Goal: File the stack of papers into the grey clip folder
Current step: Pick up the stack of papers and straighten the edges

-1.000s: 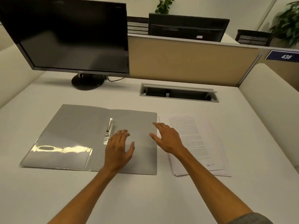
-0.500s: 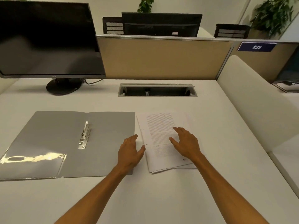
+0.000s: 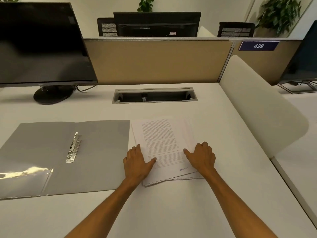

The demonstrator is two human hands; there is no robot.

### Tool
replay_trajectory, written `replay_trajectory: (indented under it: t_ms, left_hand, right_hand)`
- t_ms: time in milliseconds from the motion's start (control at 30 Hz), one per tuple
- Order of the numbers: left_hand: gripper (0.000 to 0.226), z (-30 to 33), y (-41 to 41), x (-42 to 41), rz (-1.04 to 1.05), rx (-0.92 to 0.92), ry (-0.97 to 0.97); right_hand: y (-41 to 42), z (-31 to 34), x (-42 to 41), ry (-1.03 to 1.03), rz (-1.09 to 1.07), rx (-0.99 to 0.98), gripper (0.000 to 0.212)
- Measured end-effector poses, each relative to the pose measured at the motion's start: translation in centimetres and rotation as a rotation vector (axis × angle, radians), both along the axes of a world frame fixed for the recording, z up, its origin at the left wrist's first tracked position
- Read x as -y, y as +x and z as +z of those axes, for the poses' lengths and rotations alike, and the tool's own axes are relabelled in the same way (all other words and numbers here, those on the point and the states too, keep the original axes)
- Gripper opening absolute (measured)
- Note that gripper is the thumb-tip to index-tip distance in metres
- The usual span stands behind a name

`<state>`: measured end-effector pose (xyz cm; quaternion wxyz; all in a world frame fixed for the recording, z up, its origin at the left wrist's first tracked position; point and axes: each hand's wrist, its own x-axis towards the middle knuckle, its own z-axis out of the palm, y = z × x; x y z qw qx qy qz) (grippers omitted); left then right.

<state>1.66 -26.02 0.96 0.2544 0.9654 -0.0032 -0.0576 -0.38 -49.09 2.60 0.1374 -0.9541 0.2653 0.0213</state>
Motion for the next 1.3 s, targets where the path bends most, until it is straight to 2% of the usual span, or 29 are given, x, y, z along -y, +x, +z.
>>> replay_trajectory:
  t_ms: [333,500,667,933,1067,1133,1200,1300]
  left_hand:
    - [0.095,-0.4,-0.3,1.1,0.025,-0.024,-0.012]
    - [0.093,-0.2,-0.1,1.5,0.072,-0.041,-0.127]
    - [0.091,0.1,0.6,2.7,0.104,-0.079,-0.253]
    - [0.083,0.0,0.1,3.6,0.069,-0.063,-0.224]
    - [0.083,-0.1,0.0,3.5,0.055,-0.064,-0.201]
    - [0.083,0.0,-0.1,3.5,0.061,-0.061,-0.207]
    - [0.082,0.0,-0.1,3.5,0.061,-0.059,-0.209]
    - [0.081,-0.1,-0.1,3.5,0.060,-0.060,-0.207]
  right_hand:
    - [0.4,-0.4,-0.1,-0.048,-0.022,-0.005,0.068]
    - [0.3,-0.4,-0.4,-0.038,-0.044,-0.014,0.073]
    - [1.0,0.3,-0.2,0.085,-0.083,-0.036,0.072]
    - [1.4,0.9,0.6,0.317,-0.134,-0.044,0.076]
    - [1.6,1.0,1.1,0.489,-0.194,0.020,0.079]
    - [1.9,0.6,1.8,0.640,-0.256,0.067,0.084]
    - [2.1,0.3,2.7,0.822,-0.283,0.105,0.074]
    - [2.2,0.1,3.8,1.062,-0.291,0.110,0.027]
